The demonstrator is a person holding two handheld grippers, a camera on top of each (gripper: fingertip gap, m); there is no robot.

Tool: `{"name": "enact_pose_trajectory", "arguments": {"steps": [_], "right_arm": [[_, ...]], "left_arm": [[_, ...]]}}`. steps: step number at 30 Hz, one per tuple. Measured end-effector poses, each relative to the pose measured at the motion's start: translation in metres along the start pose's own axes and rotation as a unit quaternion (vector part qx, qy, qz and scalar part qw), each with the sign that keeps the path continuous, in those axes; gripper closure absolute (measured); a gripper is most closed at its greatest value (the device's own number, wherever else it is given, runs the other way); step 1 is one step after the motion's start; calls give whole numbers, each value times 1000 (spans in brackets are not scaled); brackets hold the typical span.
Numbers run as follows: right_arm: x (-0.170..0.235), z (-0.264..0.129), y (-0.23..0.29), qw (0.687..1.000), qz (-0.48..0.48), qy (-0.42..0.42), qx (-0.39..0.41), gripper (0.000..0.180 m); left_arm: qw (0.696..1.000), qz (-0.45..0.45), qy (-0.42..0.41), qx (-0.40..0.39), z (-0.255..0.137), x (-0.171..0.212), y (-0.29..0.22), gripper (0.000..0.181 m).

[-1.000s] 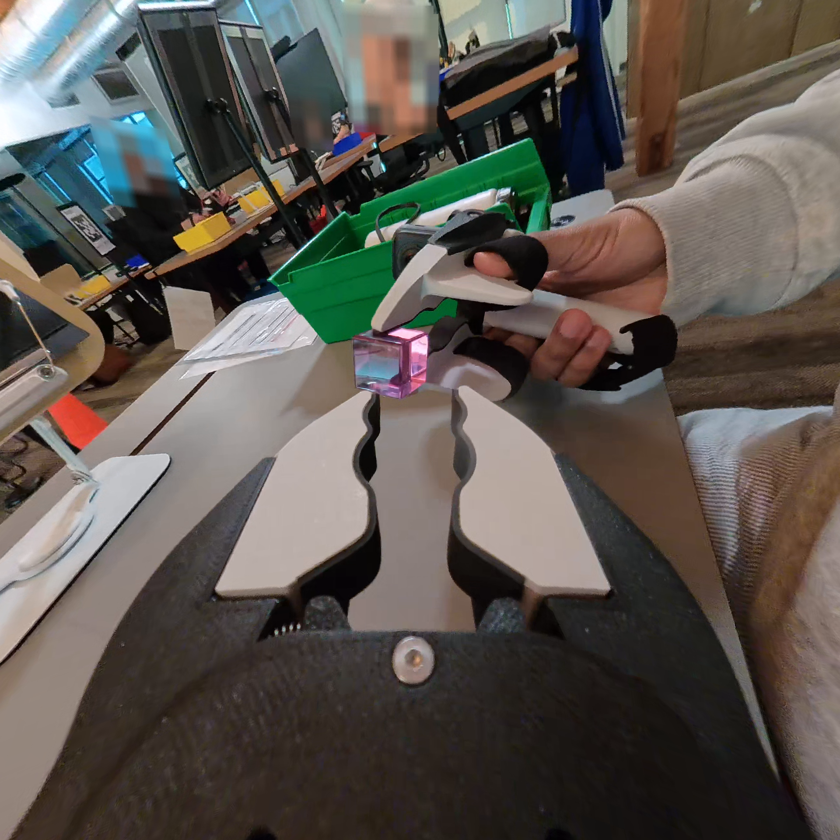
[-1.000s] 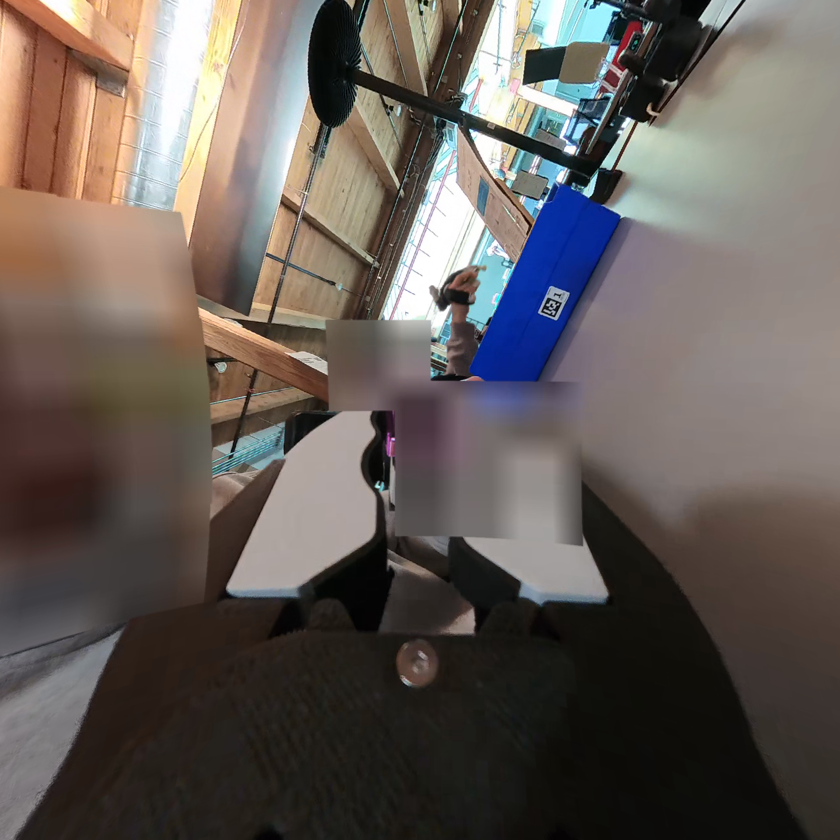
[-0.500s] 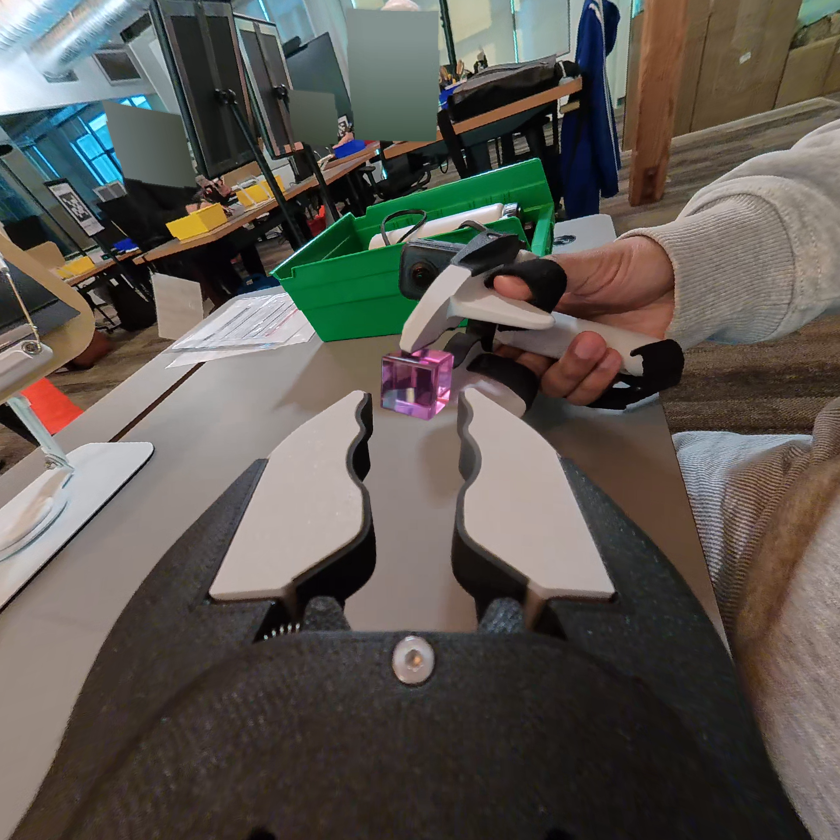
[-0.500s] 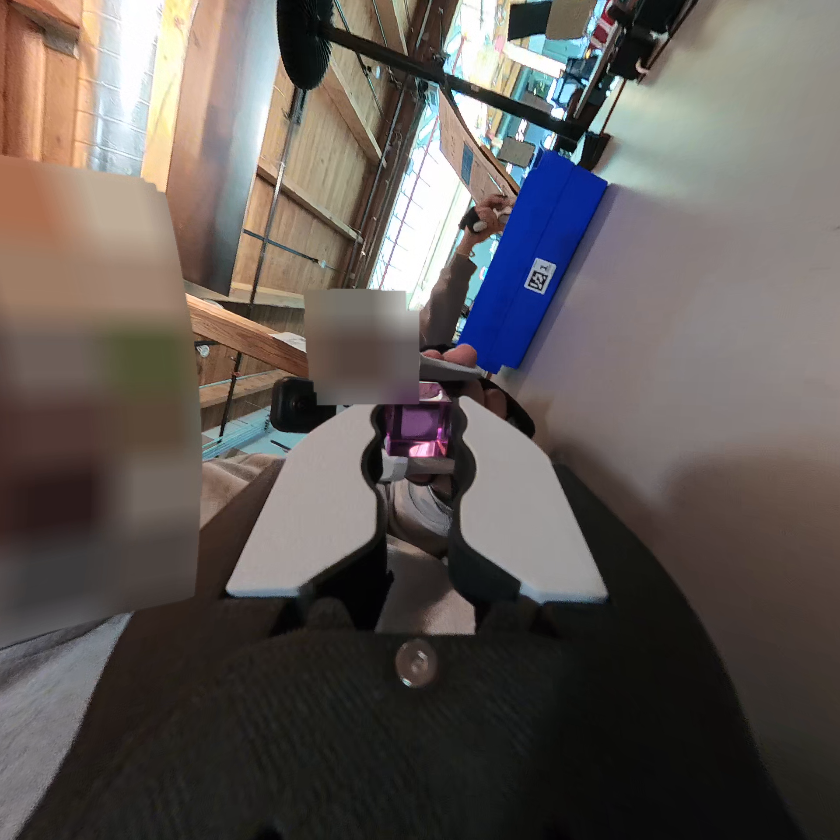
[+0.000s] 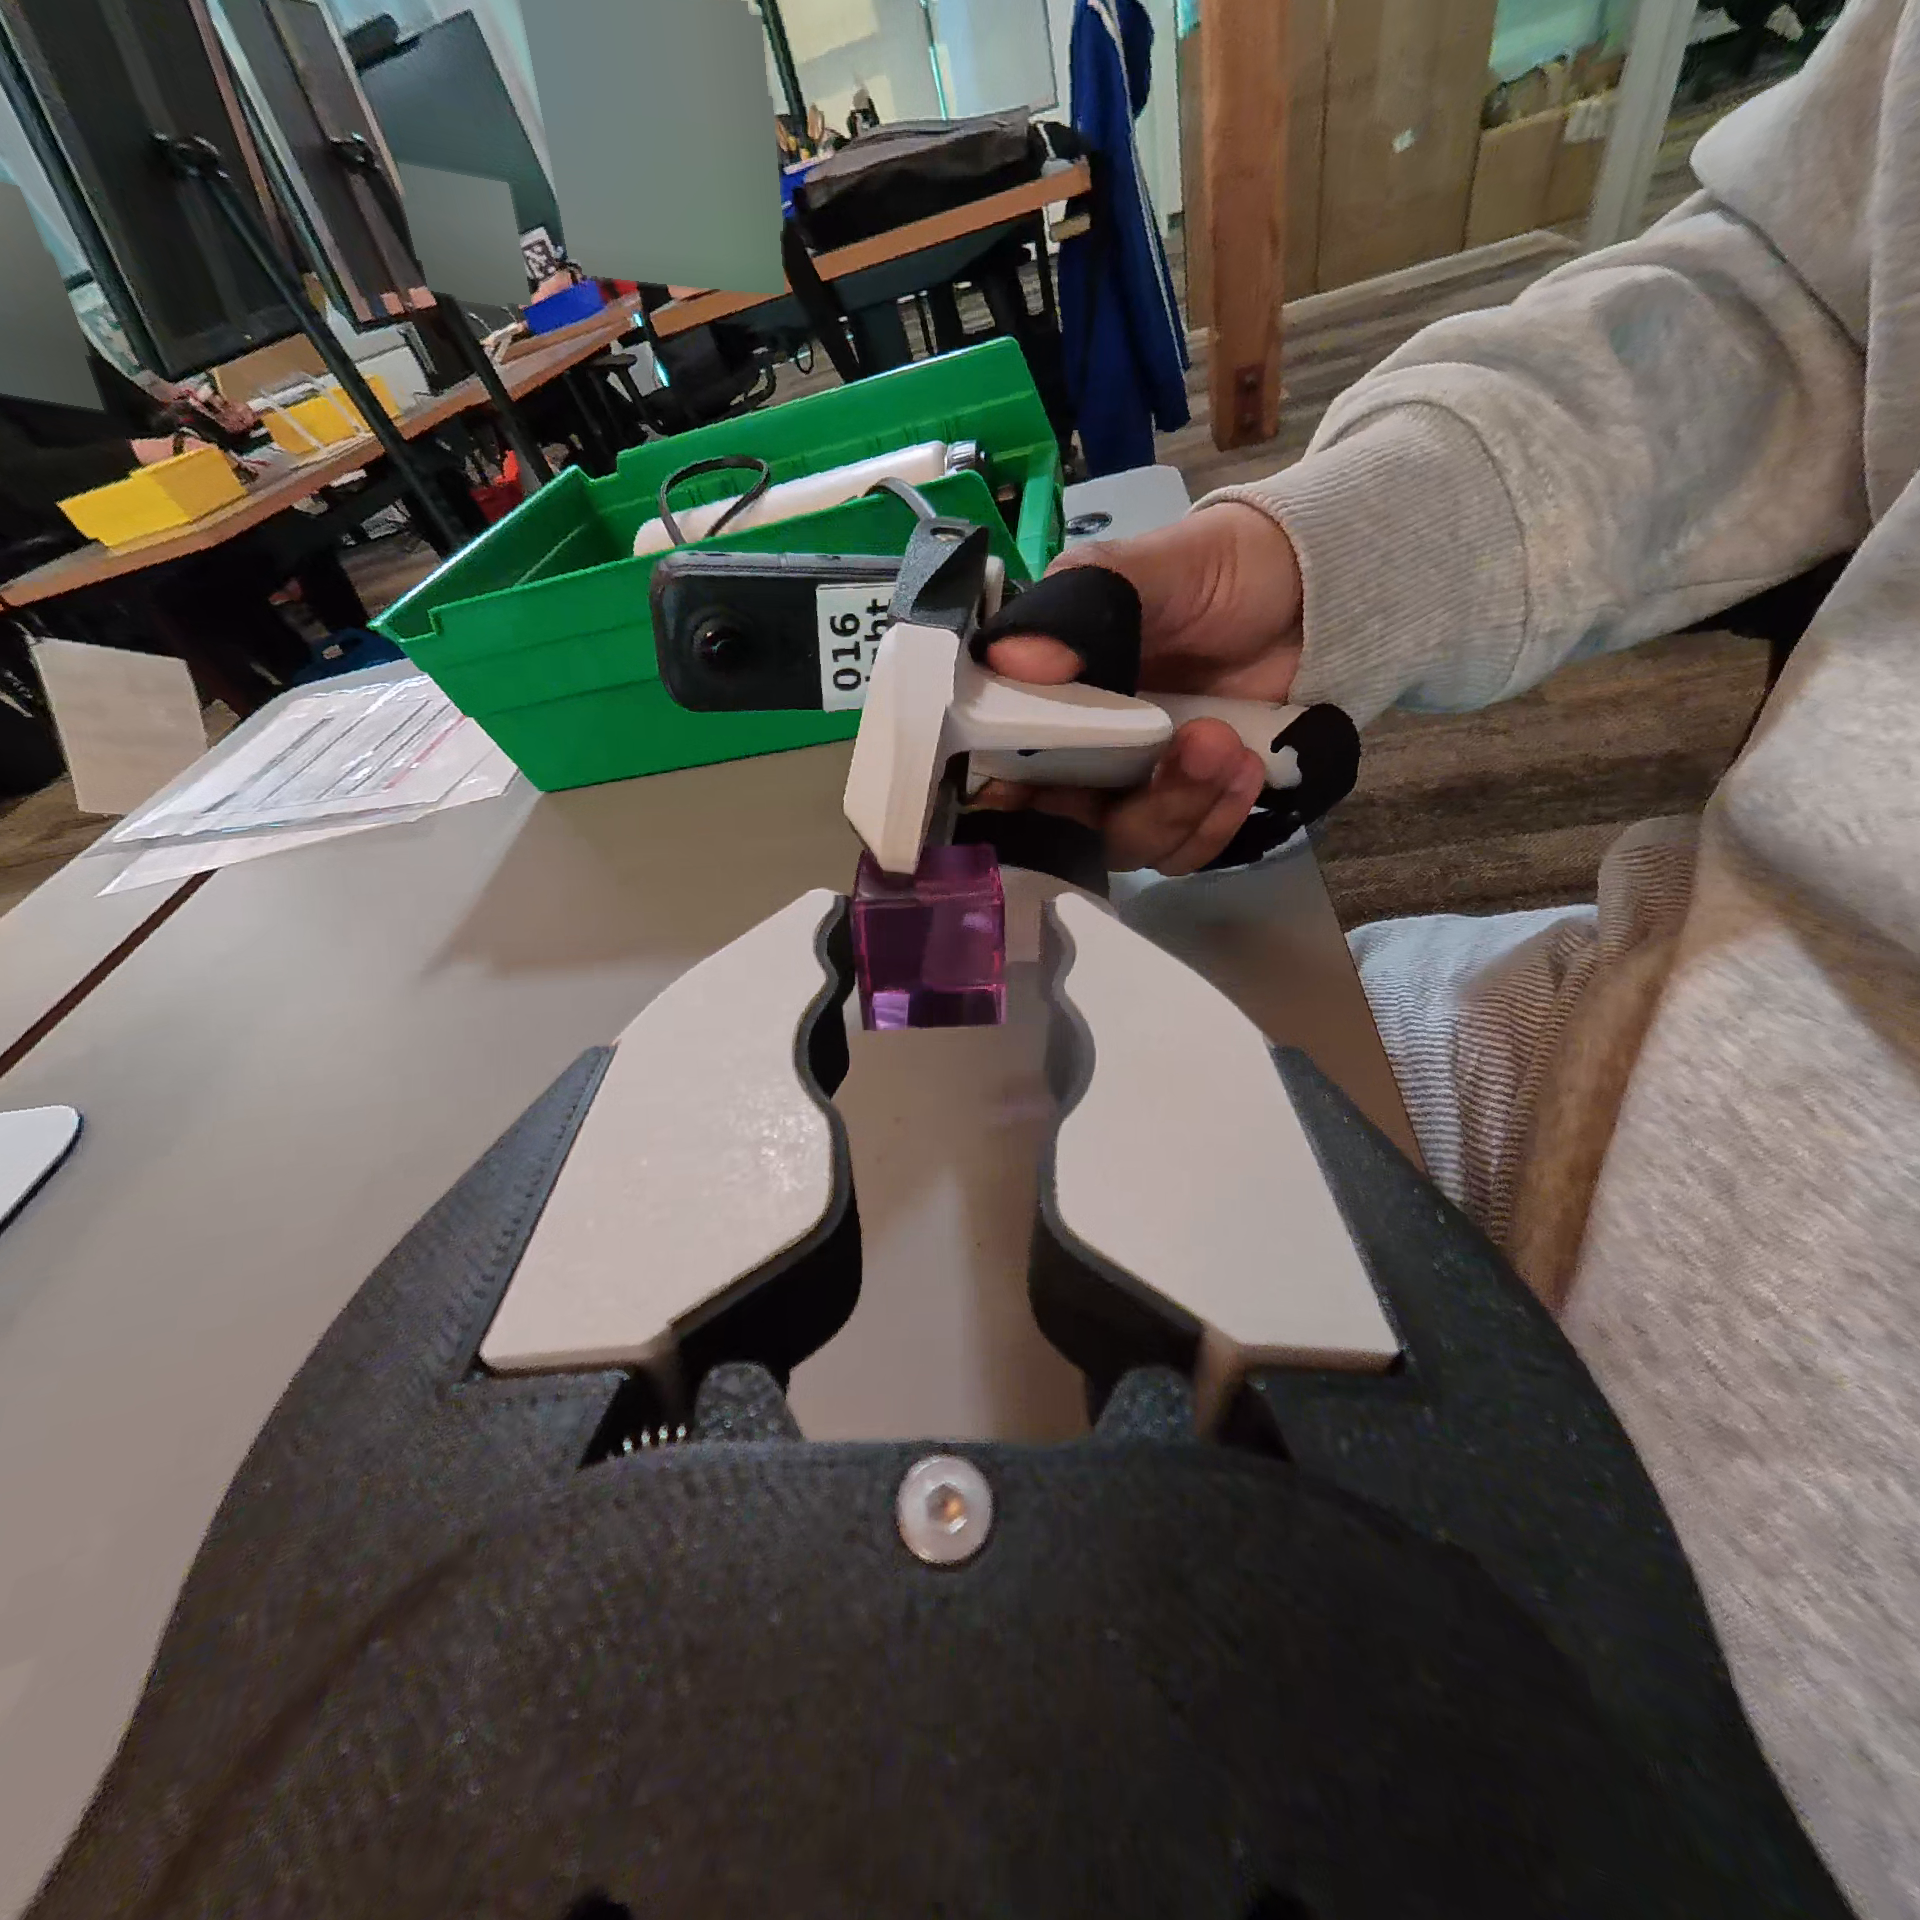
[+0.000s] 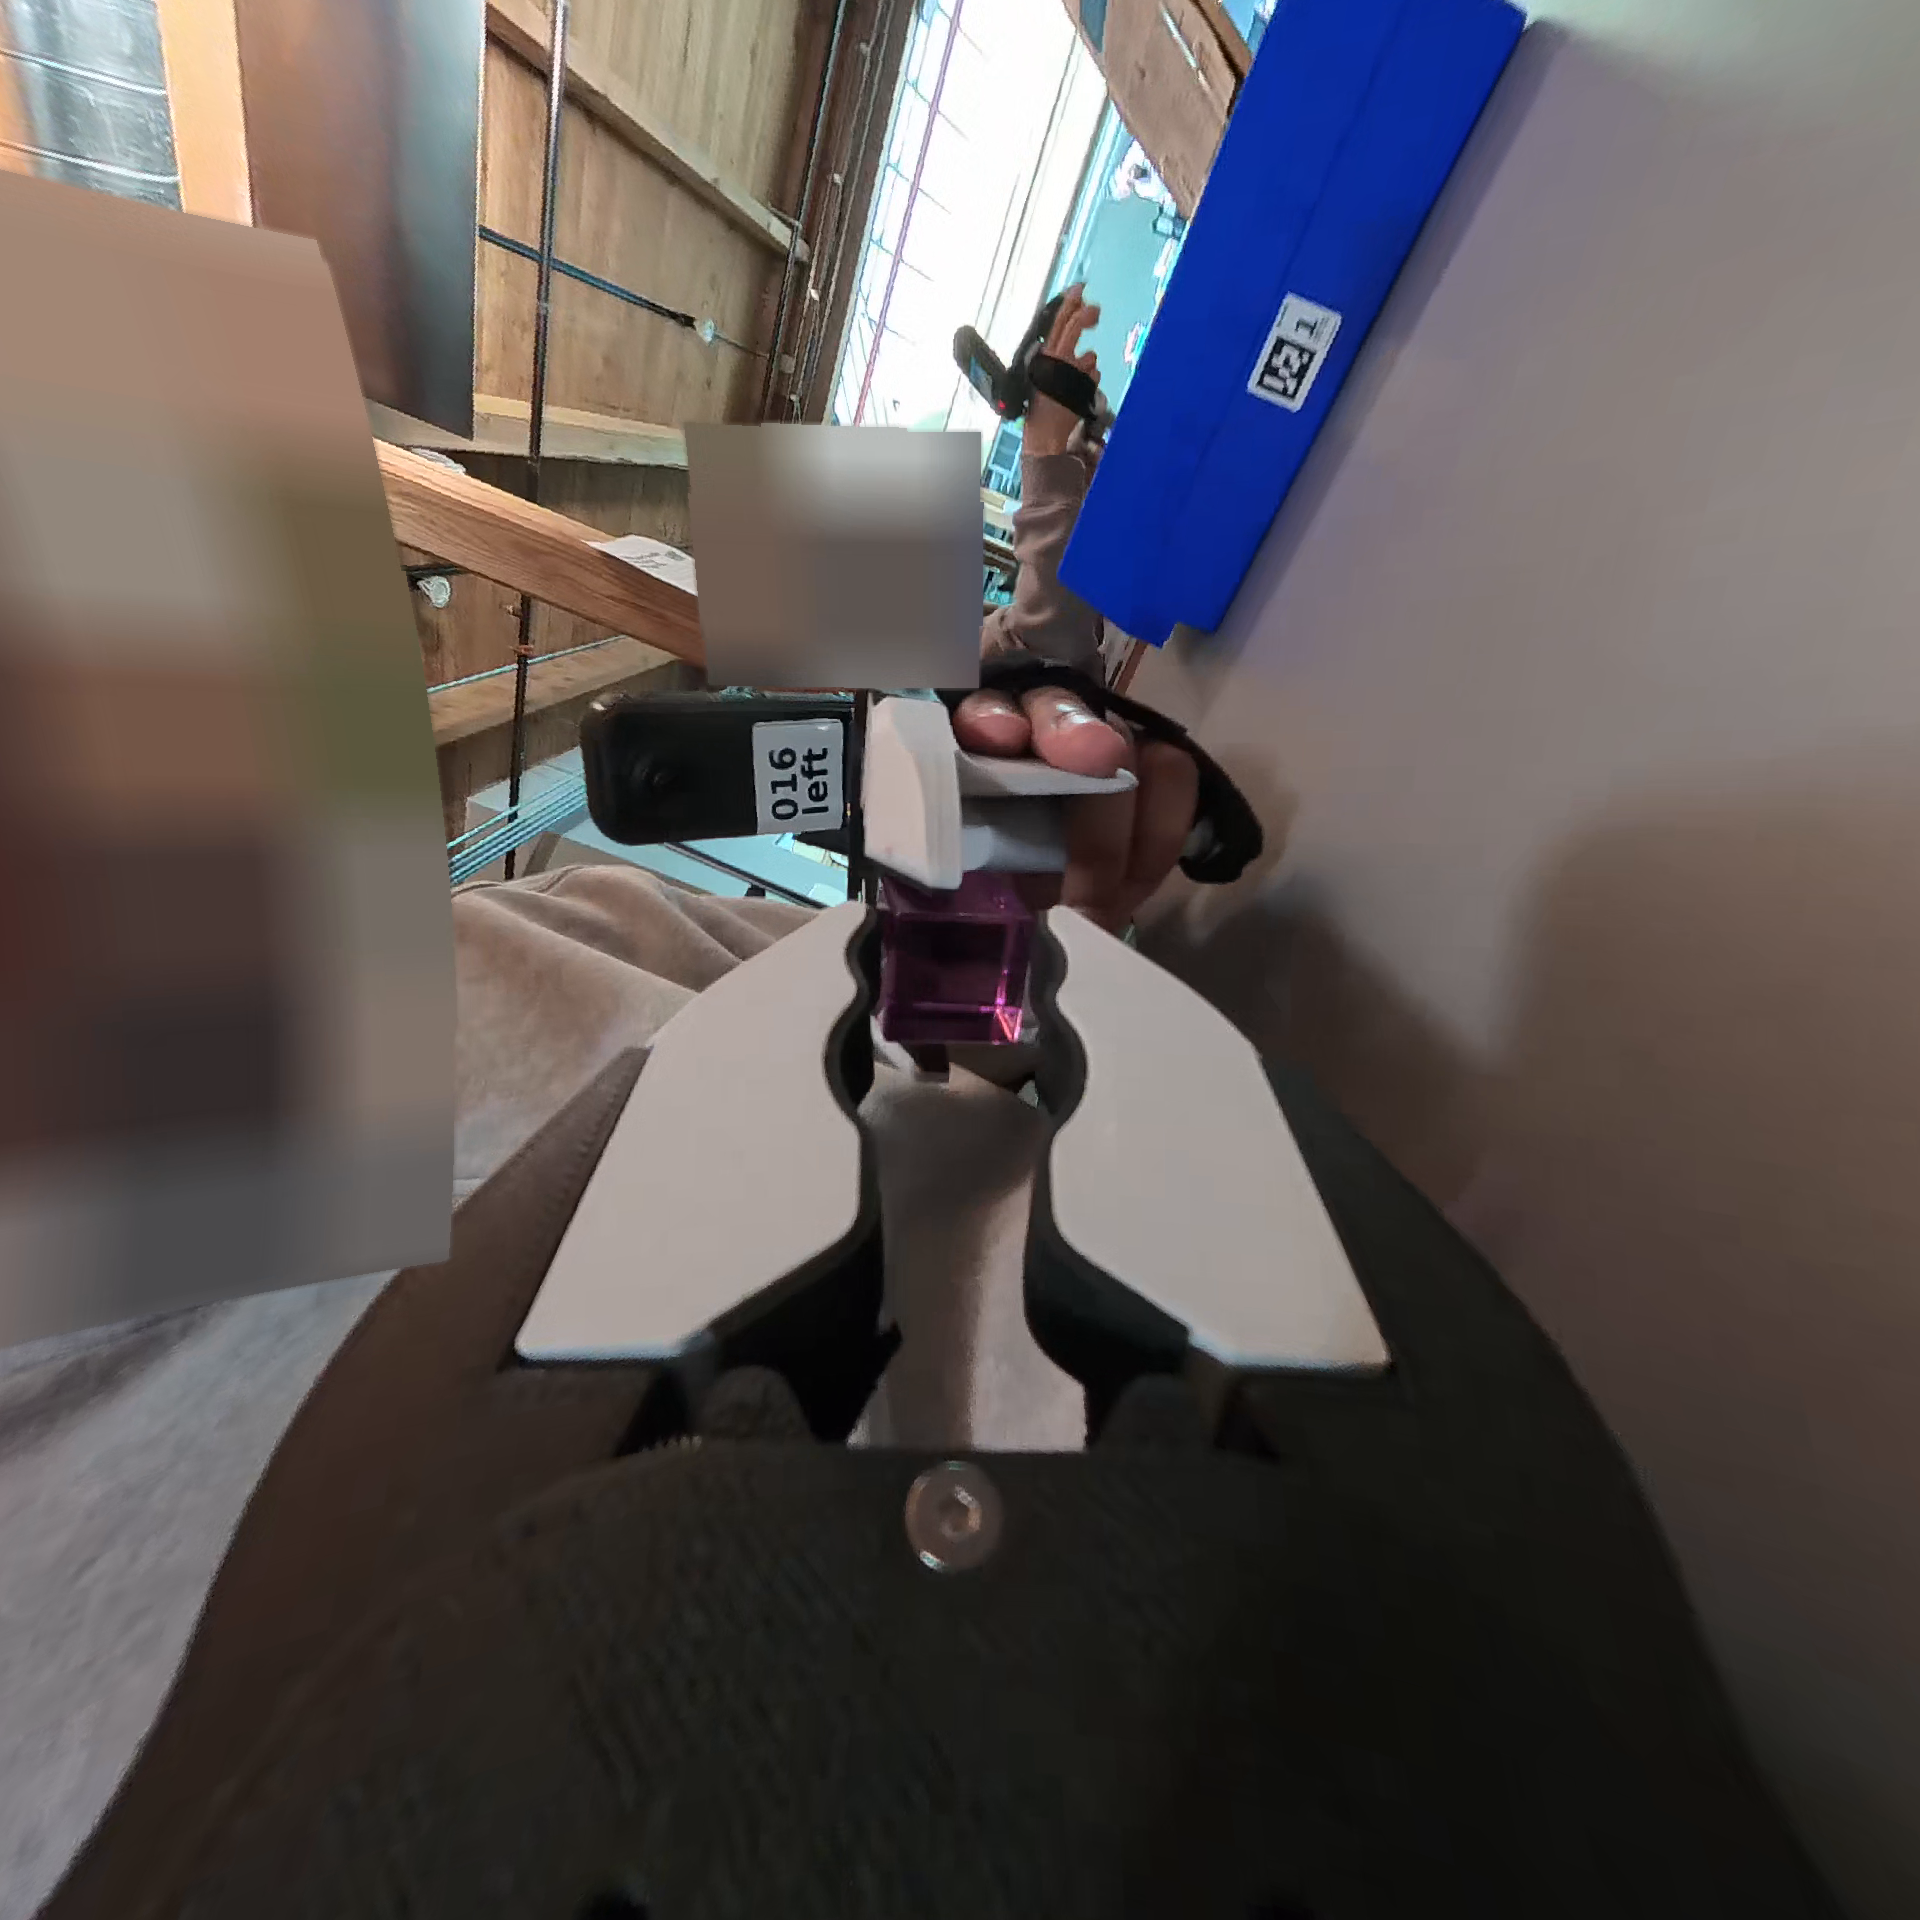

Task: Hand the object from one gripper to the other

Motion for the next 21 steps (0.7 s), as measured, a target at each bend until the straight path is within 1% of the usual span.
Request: {"name": "enact_pose_trajectory", "arguments": {"steps": [3,11,12,13,15,18,21], "right_arm": [[1,2,0,1000,1,9,-1,152],[0,3,0,1000,-6,-2,-9,151],[0,3,0,1000,-11,-8,-7,147],[-2,1,1,1000,-16,-18,-4,140],[-5,-3,2,999,-28,-45,-4,135],[-9,-10,6,996,-52,-75,-1,133],[-11,-13,12,991,-91,-92,15,131]], "left_arm": [[1000,3,1,-1,0,0,-1,153],[1000,-25,-4,10,-1,-1,3,154],[999,-32,-6,10,-1,-1,4,154],[999,-42,-9,14,-1,-1,5,154],[997,-69,-19,19,-3,-1,9,153],[991,-127,-43,32,-6,1,17,153],[971,-213,-89,57,-12,4,28,154]]}}
Point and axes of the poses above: each gripper's, where its closed fingertips meet, z out along the fingers, x out of its underside, y = z × x across the jaws, the point moved 9 cm from there along -z, back along the fingers, and after that the axes turned 8 degrees about y, right-handed, at the moved point
